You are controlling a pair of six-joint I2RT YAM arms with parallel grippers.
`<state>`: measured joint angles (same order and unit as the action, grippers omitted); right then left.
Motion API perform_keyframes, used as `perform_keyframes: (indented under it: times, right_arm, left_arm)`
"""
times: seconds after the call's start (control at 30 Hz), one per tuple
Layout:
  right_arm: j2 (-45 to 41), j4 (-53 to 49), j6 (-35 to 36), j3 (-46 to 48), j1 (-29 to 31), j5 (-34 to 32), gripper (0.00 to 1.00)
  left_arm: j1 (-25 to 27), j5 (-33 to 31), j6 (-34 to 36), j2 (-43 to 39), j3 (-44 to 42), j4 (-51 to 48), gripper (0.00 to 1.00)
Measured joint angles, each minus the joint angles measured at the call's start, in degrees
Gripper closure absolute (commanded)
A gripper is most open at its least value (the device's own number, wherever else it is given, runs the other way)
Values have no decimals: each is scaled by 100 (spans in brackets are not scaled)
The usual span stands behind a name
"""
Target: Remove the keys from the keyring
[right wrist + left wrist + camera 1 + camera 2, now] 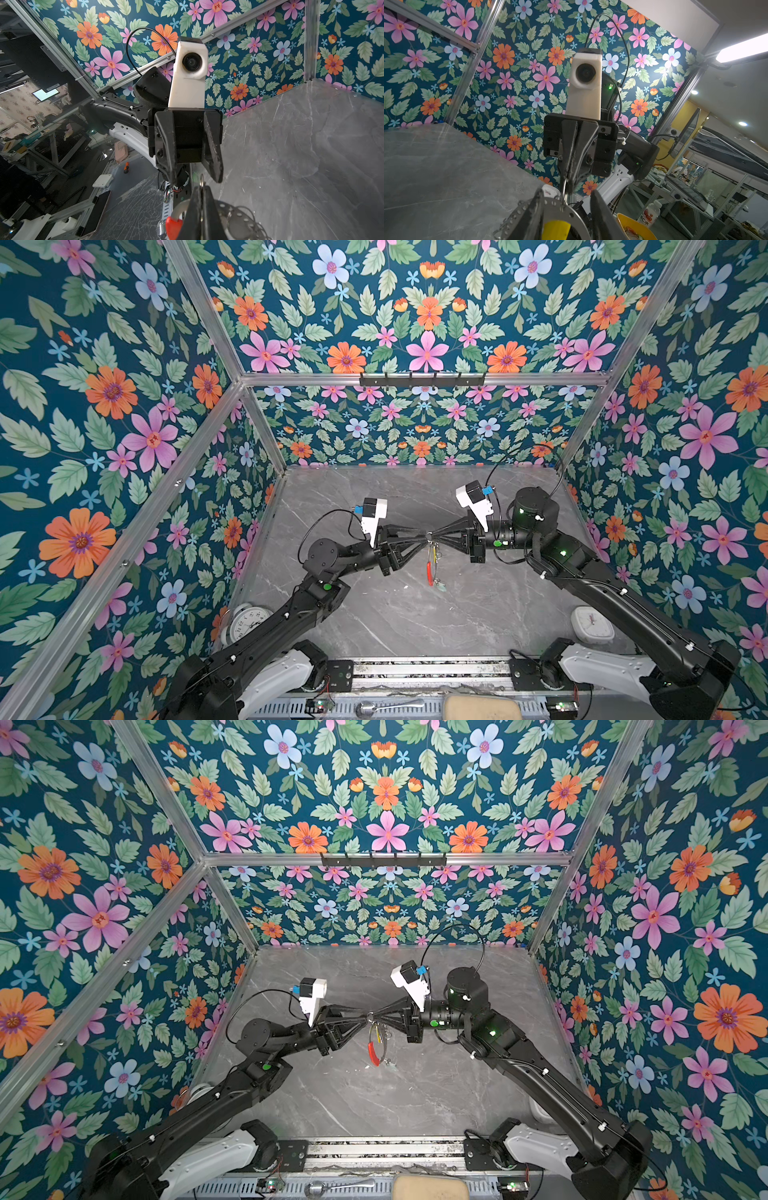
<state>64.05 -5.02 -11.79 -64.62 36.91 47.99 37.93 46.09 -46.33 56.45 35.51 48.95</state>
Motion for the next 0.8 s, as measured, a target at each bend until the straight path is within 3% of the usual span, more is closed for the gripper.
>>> perform_keyframes:
  times: [0.3,0.43,0.53,0.57,0.63,0.67,0.8]
  right_arm:
    - [17,-402,177,-83,-7,-20,100]
    - [42,-393,170,-90,-7,-31,100]
    - [79,-297,133,-74,-9,-44,100]
    - [70,-214,90,-35,-11,-48,94]
    - [-2,11,-28,109,7,-160,67]
    - [-74,140,-92,214,11,-273,60]
    - [-538,898,-304,769,-7,-966,47]
  left_arm:
    - [0,317,44,127,205,-546,86]
    - [0,389,52,166,216,-597,100]
    - [-2,350,133,157,216,-581,100]
    - [-2,319,131,140,199,-562,100]
    - [0,210,138,76,116,-476,100]
    - [11,111,146,22,55,-446,100]
    - [37,-529,374,-264,-186,-352,100]
